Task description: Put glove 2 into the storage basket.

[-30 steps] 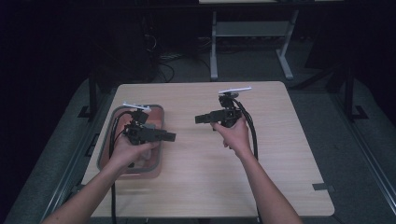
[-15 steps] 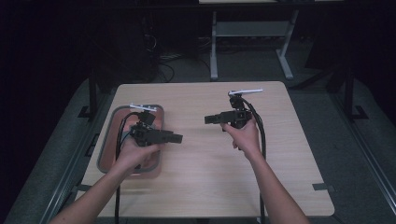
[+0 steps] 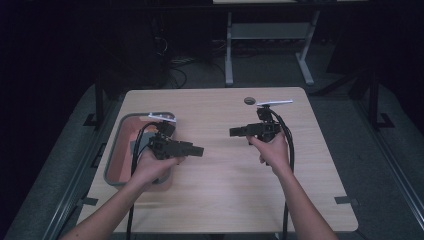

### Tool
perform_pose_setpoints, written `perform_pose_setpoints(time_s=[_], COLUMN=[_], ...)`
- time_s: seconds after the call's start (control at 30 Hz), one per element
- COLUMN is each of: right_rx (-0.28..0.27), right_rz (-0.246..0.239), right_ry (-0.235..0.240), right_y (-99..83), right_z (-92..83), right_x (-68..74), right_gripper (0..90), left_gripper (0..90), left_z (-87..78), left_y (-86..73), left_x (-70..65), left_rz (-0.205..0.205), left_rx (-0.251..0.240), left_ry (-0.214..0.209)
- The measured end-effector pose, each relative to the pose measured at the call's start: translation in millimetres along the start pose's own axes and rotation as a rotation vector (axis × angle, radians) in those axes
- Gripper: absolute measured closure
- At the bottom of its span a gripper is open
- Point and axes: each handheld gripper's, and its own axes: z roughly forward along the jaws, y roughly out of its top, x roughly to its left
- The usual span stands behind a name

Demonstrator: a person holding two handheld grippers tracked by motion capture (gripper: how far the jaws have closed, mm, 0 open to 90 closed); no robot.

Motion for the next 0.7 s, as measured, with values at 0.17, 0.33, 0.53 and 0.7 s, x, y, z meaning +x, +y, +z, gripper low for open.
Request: perform_pose_setpoints(time_s=[0.17, 0.33, 0.53, 0.7], right_rx=[-0.009, -0.016, -0.027, -0.027], right_rz=[0.013, 0.029, 0.045, 0.059], right_ry=[-0.009, -0.016, -0.022, -0.028], right_y=[-4.9, -11.3, -19.3, -25.3], right_z=[-8.5, -16.0, -25.4, -29.5], right_x=[-8.6, -18.1, -27.8, -35.5], right_gripper=[45.5, 44.1, 44.2, 44.1], left_gripper=[29.5, 29.3, 29.3, 29.0], left_z=[9.8, 22.8, 30.0, 36.0], left_y=[-0.9, -4.7, -6.4, -8.8], left_x=[-4.6, -7.8, -10.2, -12.5], left_rz=[0.010, 0.019, 0.023, 0.019], left_rx=[0.018, 0.046, 0.047, 0.052], left_ry=[-0.009, -0.012, -0.017, -0.015])
